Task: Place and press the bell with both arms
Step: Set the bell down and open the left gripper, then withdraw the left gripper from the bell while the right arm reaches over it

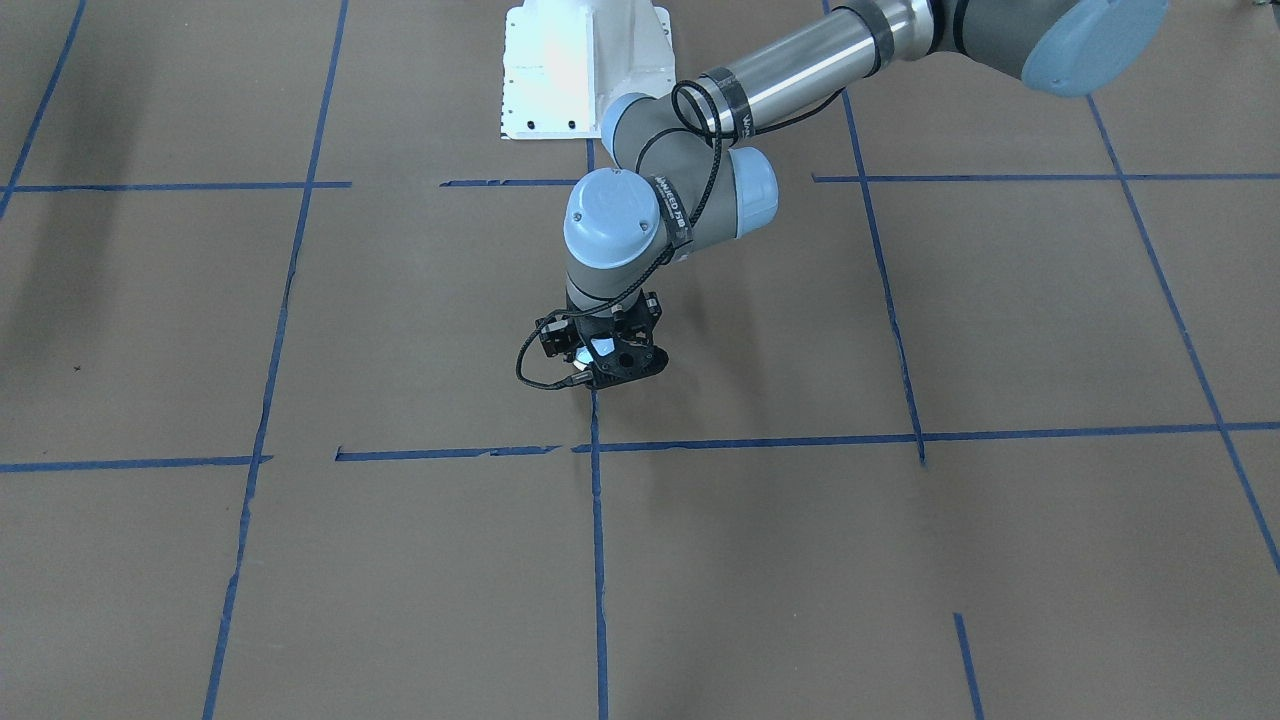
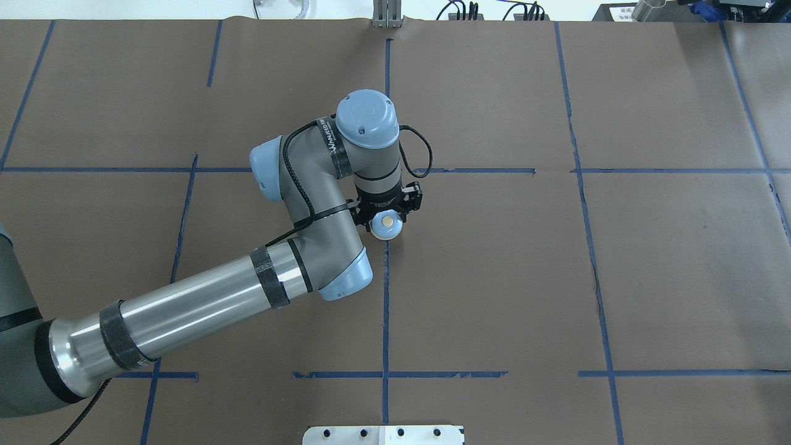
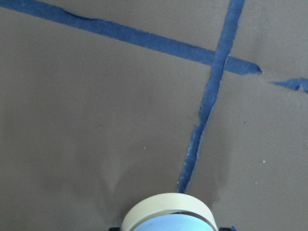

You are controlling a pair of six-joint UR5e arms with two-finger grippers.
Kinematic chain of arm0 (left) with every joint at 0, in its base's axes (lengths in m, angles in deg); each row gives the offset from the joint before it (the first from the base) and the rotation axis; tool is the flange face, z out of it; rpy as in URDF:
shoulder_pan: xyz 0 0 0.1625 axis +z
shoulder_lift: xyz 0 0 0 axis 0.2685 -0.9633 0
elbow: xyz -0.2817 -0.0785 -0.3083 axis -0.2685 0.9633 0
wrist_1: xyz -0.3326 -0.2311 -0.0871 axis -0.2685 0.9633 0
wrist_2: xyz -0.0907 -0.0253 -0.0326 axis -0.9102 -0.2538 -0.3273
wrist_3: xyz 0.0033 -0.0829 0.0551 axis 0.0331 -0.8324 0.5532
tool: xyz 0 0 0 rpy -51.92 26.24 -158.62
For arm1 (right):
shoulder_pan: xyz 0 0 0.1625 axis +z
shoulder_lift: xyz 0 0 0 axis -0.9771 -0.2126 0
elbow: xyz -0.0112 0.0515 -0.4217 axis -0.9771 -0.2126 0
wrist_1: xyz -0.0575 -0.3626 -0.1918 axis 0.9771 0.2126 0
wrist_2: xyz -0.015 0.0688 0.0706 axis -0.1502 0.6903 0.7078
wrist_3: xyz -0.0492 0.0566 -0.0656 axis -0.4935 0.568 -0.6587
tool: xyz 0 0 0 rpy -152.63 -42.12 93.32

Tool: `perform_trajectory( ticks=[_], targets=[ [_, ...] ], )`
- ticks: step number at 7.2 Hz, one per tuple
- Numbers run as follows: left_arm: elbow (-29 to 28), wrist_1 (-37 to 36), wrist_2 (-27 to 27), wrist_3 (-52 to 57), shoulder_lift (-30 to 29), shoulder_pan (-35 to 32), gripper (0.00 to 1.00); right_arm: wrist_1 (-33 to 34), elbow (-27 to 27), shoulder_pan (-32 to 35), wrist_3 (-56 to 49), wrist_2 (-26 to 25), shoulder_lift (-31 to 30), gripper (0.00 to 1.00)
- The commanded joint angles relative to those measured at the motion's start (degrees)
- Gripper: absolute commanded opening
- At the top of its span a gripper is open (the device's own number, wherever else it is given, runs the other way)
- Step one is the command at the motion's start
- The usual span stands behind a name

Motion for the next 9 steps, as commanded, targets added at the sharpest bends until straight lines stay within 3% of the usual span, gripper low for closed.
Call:
perform_trajectory(
  ticks=[1, 3, 5, 7, 9],
  targets=[
    [0.9, 0.0, -0.1, -0.5, -0.2, -0.3, 0.99, 0.0, 0.0, 0.0, 0.0, 0.0, 0.0, 1.00],
    [8.6, -0.1, -0.2, -6.6, 1.1, -2.5, 1.00, 0.1, 0.2, -1.0, 1.0, 2.1, 1.2, 1.00],
    [22.2, -4.3, -0.1, -8.6, 9.7, -6.1, 1.00, -0.2, 0.8, -4.9, 12.3, 2.1, 5.9, 1.00],
    [30.5, -6.5, 0.2, -3.6, 18.0, -8.8, 1.00, 0.0, 0.9, -11.8, 28.3, 1.0, 15.9, 1.00],
    [37.7, -6.4, 0.2, 5.4, 25.7, -8.4, 1.00, 0.0, 0.8, -22.5, 49.2, -3.2, 29.1, 1.00]
  ],
)
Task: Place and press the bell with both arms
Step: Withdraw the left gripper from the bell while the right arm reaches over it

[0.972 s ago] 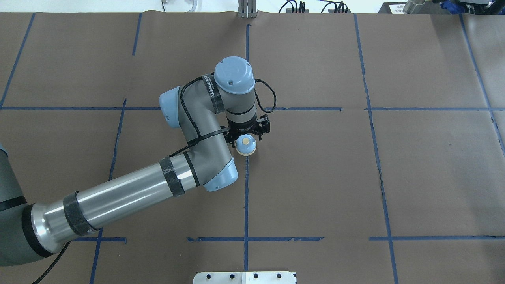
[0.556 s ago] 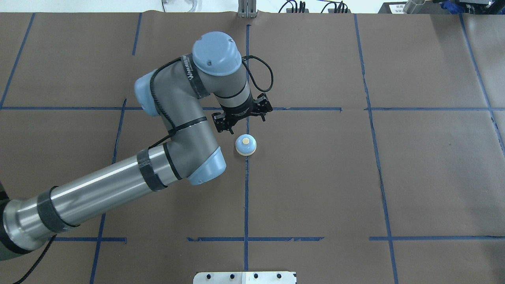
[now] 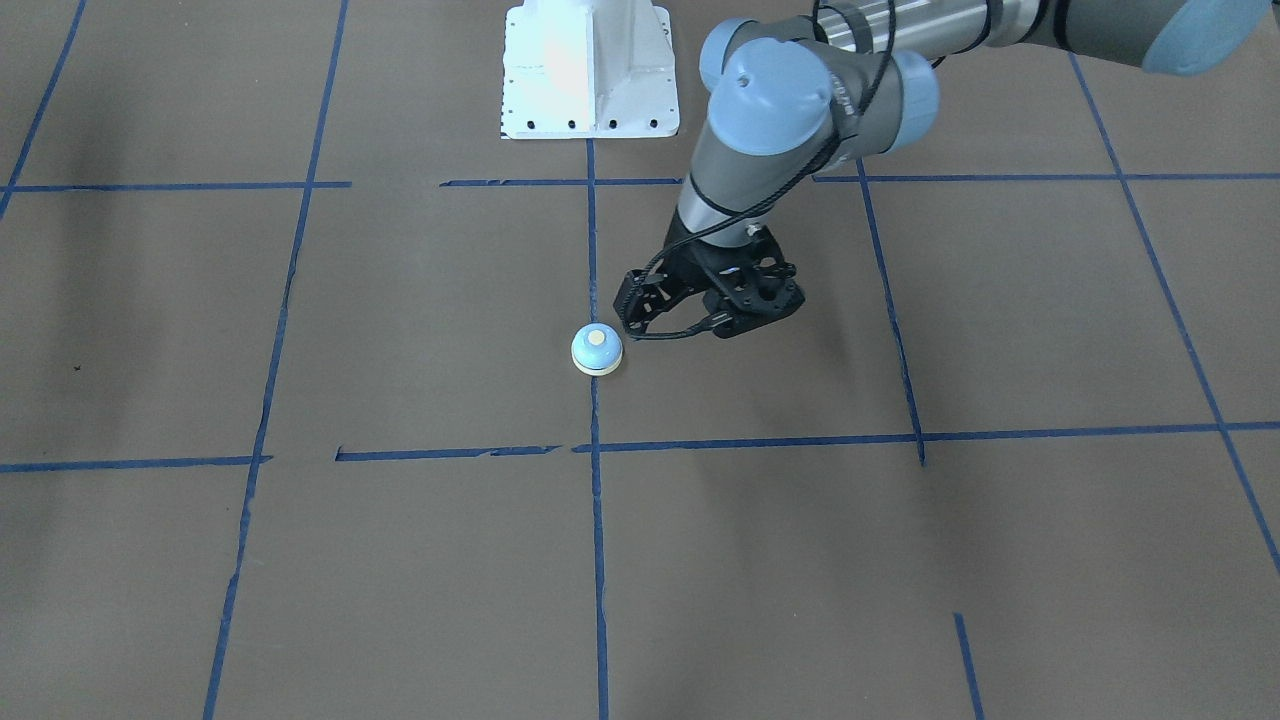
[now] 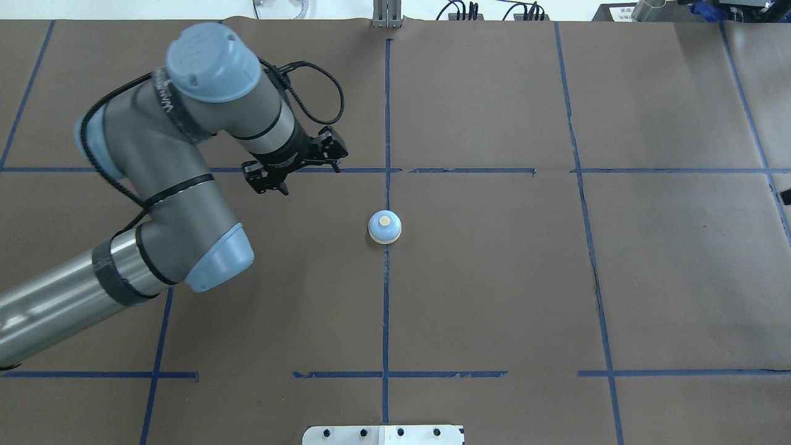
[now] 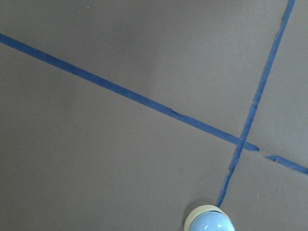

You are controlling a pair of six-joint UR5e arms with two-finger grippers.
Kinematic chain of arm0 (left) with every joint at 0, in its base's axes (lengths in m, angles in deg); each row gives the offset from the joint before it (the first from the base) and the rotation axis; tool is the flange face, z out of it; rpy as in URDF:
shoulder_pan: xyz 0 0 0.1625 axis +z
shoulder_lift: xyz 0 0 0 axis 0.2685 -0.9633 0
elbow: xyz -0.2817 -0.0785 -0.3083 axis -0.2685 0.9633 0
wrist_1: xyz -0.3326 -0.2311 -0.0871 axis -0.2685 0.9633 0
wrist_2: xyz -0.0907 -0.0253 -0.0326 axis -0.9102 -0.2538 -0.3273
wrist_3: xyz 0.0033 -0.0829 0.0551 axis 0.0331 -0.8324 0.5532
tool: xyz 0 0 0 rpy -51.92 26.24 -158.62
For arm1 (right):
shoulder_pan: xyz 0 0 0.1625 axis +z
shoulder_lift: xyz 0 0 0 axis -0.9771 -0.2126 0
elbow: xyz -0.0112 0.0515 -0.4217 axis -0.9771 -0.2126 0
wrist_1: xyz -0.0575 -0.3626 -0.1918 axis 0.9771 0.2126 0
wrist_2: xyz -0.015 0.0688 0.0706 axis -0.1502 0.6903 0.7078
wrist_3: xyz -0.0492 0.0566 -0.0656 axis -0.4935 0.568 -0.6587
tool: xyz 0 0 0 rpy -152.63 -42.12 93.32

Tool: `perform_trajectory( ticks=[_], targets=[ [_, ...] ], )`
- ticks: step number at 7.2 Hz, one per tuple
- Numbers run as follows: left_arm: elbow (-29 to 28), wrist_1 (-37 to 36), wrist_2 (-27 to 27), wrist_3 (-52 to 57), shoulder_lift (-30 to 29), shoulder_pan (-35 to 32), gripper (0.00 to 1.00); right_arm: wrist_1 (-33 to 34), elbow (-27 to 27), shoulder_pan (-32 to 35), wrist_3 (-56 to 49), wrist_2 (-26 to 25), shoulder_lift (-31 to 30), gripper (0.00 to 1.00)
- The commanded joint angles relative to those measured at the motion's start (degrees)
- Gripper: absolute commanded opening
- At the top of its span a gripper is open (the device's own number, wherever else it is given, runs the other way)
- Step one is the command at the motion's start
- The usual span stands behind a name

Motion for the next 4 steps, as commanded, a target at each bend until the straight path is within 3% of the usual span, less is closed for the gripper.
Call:
perform_trajectory(
  ticks=[1, 3, 4],
  targets=[
    [4.2, -0.2, 0.0, 7.4, 5.1, -0.2, 1.00, 0.3, -0.1, -15.1, 22.8, -9.8, 15.1, 1.00],
    [4.9, -0.2, 0.9, 8.0, 6.2, 0.0, 1.00, 0.5, -4.8, -30.2, 37.3, -21.3, 27.6, 0.99],
    [4.9, -0.1, 2.3, 8.0, 7.3, 0.4, 1.00, 0.5, -12.8, -32.9, 42.4, -24.5, 35.9, 0.86]
  ],
)
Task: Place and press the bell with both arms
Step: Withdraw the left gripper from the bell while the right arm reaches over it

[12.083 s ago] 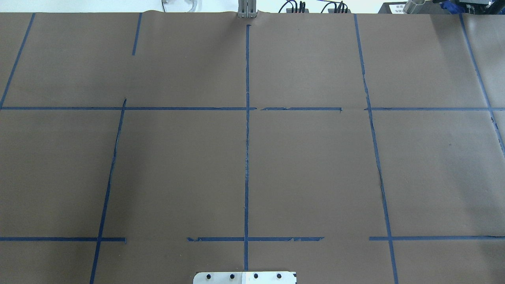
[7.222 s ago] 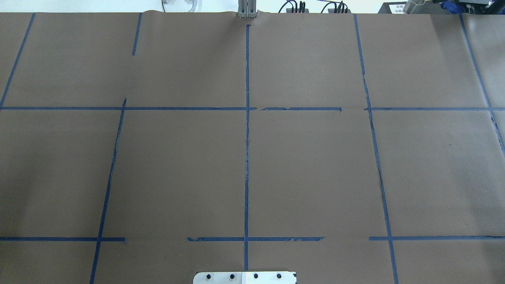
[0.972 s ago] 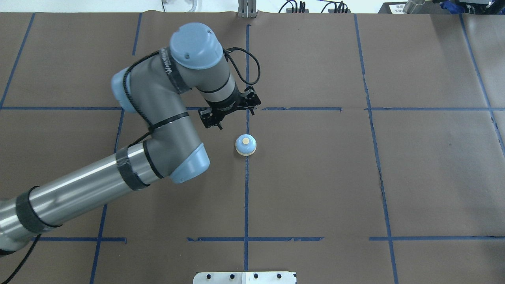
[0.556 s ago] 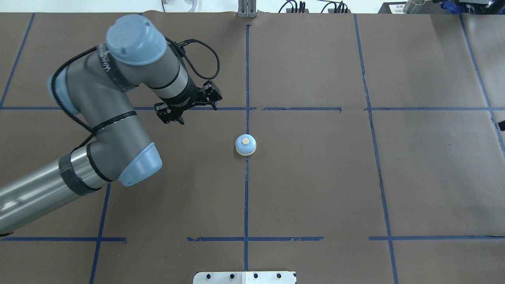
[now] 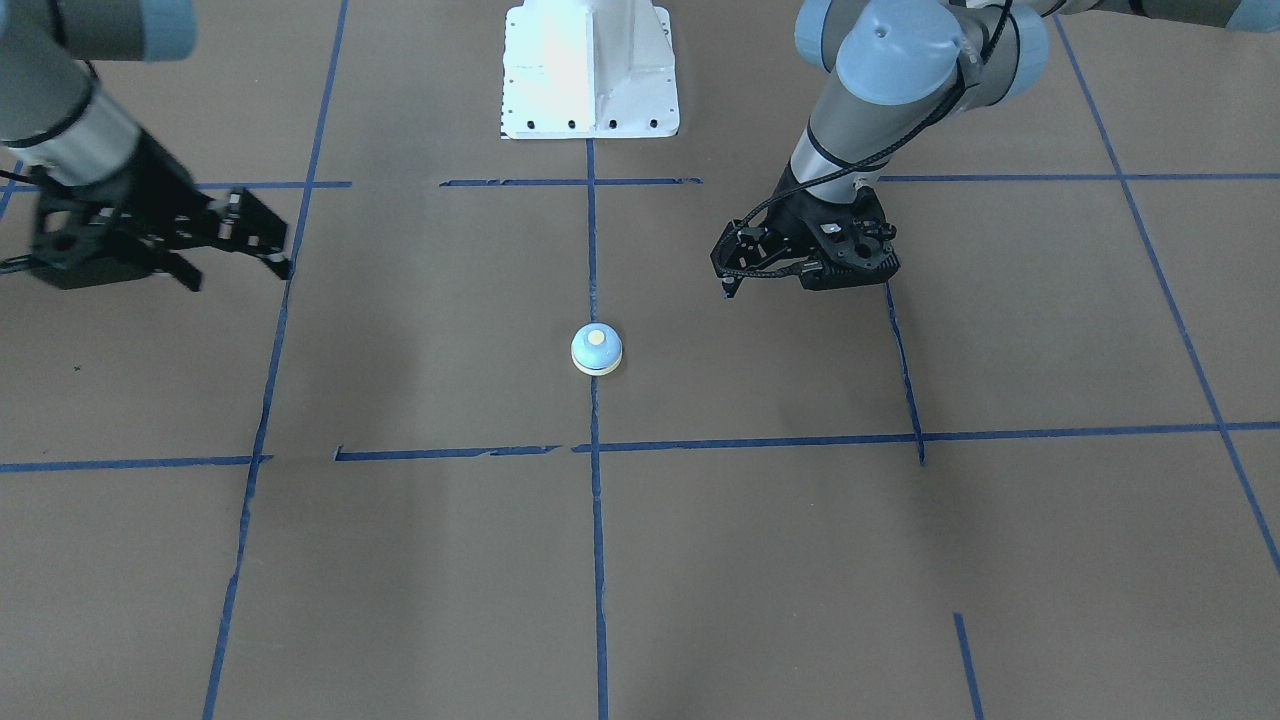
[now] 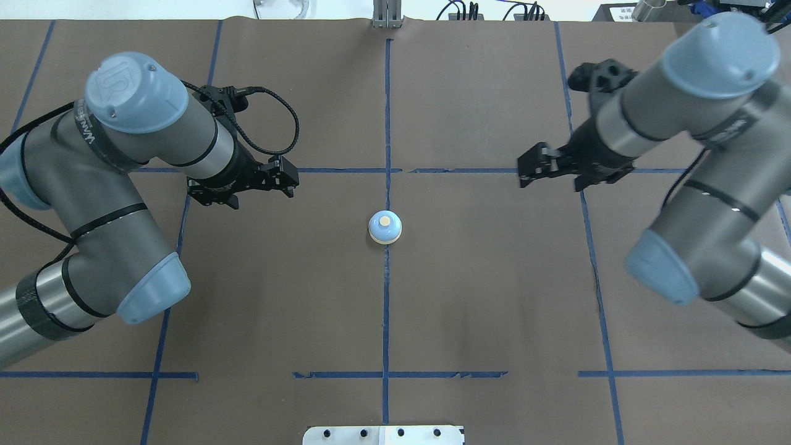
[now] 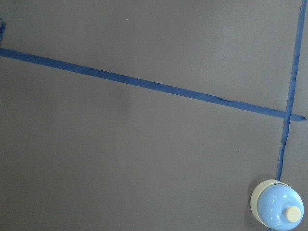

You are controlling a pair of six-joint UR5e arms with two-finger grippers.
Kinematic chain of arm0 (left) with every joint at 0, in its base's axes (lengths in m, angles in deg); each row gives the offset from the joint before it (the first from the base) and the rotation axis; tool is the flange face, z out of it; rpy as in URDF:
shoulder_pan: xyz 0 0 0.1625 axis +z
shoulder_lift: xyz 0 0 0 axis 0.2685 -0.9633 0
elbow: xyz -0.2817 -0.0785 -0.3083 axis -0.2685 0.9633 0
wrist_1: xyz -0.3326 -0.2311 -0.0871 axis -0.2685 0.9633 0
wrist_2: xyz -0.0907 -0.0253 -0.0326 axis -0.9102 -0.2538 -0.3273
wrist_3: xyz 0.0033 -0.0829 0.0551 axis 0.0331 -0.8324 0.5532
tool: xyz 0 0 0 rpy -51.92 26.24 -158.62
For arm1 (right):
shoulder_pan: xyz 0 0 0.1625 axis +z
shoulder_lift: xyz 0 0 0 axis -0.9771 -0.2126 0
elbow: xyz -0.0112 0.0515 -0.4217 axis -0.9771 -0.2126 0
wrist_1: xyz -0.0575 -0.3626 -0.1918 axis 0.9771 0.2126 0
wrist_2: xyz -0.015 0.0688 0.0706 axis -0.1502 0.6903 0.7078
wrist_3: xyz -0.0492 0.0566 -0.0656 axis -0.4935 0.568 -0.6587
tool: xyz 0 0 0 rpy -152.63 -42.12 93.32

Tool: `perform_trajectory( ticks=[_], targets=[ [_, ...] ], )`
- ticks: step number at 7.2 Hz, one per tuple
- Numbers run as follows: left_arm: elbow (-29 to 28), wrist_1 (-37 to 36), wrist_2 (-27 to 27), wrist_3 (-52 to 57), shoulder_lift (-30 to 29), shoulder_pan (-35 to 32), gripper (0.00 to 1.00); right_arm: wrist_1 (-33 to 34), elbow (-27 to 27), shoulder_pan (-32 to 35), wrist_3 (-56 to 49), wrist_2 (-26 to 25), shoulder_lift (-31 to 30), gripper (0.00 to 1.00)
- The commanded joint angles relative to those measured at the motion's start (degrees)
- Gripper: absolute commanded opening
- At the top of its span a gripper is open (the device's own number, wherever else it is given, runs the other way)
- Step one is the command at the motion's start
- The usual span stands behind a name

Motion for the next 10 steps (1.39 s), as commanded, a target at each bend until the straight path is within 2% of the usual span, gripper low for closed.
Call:
perform_trajectory(
  ticks=[1, 2, 3, 5, 10],
  targets=[
    [0.3, 0.1, 1.5, 0.2, 1.2, 0.5, 1.00, -0.2, -12.8, -6.8, 11.0, -5.5, 14.0, 0.46],
    [0.3, 0.1, 1.5, 0.2, 1.2, 0.6, 1.00, -0.4, -17.1, -8.0, 12.4, -5.6, 16.7, 0.07],
    [0.3, 0.2, 1.5, 0.1, 1.3, 1.2, 1.00, -0.3, -22.1, -8.2, 12.7, -5.6, 21.0, 0.00],
    [0.3, 0.3, 1.5, -0.2, 1.4, 2.6, 1.00, -0.2, -27.2, -10.0, 17.6, -6.8, 26.1, 0.00],
    [0.4, 0.4, 1.5, -0.4, 1.5, 3.5, 1.00, -0.7, -30.3, -11.2, 18.8, -8.1, 26.4, 0.00]
  ],
)
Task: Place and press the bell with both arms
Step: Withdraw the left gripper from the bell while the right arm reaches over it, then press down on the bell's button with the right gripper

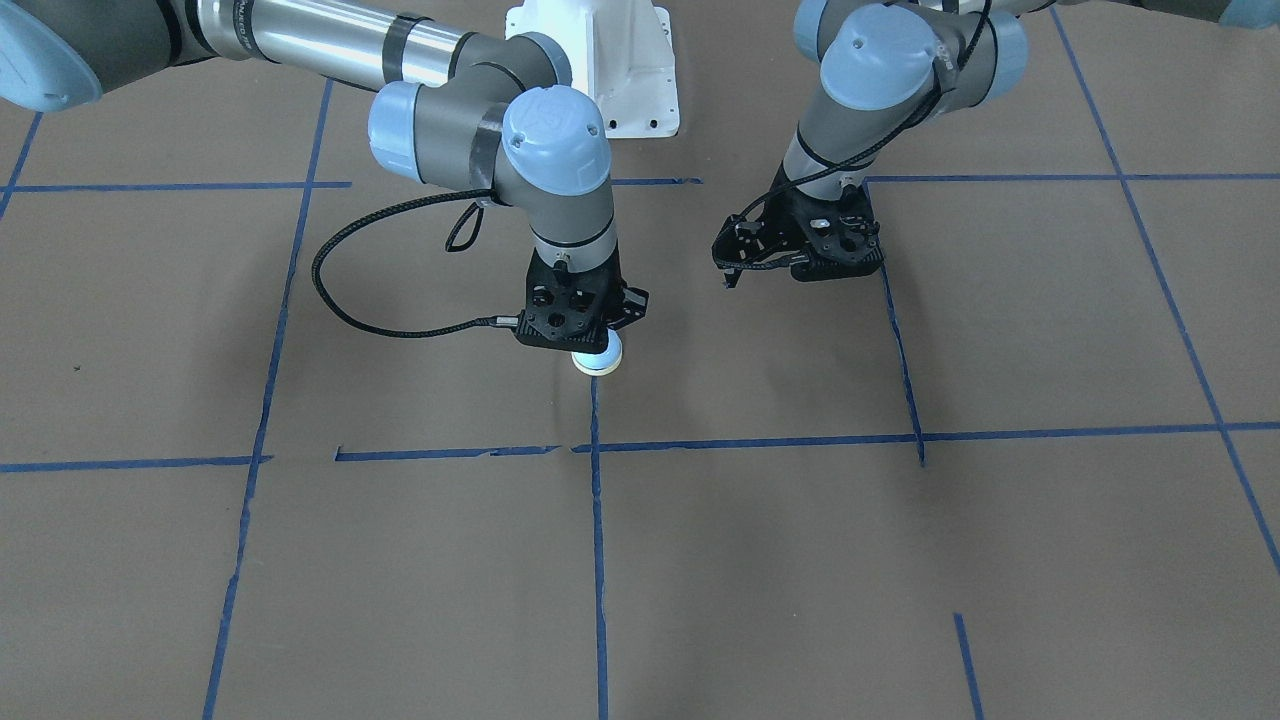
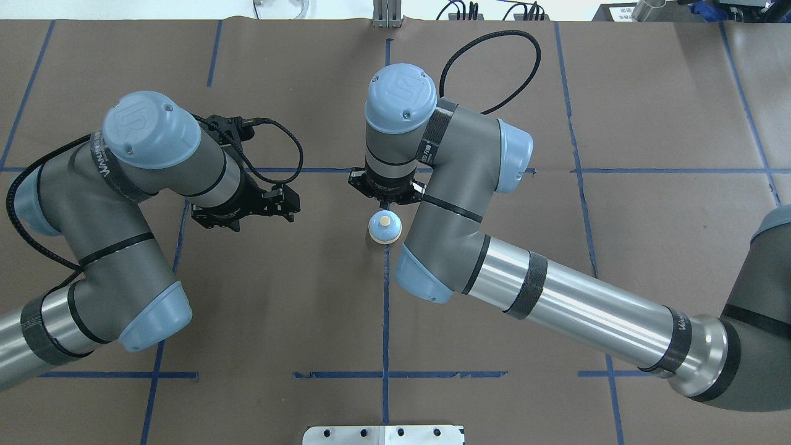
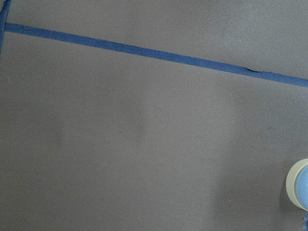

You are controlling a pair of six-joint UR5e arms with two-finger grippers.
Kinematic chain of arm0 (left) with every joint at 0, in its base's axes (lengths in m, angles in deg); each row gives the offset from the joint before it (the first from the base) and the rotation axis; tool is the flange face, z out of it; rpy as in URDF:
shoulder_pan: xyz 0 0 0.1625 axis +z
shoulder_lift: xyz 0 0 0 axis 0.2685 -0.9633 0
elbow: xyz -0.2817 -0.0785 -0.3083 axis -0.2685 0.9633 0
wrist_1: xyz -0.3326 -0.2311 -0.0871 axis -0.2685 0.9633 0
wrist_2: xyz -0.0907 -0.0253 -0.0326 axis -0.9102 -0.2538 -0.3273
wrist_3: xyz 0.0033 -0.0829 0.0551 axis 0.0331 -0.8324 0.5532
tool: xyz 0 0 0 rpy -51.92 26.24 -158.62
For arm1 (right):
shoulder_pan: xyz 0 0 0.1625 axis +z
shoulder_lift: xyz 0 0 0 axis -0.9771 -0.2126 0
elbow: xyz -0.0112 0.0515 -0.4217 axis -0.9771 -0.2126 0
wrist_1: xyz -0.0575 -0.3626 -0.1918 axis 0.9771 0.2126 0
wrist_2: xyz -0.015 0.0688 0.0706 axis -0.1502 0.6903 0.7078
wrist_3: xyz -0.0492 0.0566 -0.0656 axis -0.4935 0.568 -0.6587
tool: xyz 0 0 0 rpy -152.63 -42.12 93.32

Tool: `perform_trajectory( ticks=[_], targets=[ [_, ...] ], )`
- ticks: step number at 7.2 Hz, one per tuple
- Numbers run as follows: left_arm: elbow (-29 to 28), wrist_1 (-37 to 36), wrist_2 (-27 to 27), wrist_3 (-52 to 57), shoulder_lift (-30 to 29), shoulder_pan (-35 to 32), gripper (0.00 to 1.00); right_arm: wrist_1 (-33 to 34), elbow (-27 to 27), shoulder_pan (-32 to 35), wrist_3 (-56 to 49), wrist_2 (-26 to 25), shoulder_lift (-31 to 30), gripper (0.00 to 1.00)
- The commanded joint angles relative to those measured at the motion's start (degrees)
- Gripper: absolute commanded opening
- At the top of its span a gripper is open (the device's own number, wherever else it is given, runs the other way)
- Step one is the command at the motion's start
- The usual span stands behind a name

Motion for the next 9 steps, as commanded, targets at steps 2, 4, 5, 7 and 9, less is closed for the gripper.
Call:
perform_trajectory(
  ticks=[2, 4, 5, 7, 9],
  targets=[
    [5.2, -0.3, -0.7, 0.3, 0.6, -0.3, 1.00, -3.5, -2.8, -0.2, 0.9, -0.2, 0.0, 0.00],
    [7.5, -0.3, -0.6, 0.2, 2.5, -0.2, 1.00, -4.1, -3.2, -0.7, 1.0, -0.2, 0.0, 0.00],
    [7.5, -0.3, -0.6, 0.2, 2.5, 0.0, 1.00, -4.2, -3.2, -1.1, 2.4, -0.2, 0.0, 0.00],
    [7.4, -0.3, -0.6, 0.2, 2.6, 0.0, 1.00, -4.1, -3.2, -1.7, 2.9, -0.8, 0.0, 0.00],
    [7.4, -0.3, -0.5, 0.1, 2.6, 0.1, 1.00, -4.1, -3.2, -1.7, 3.1, -1.0, -0.1, 0.00]
  ],
)
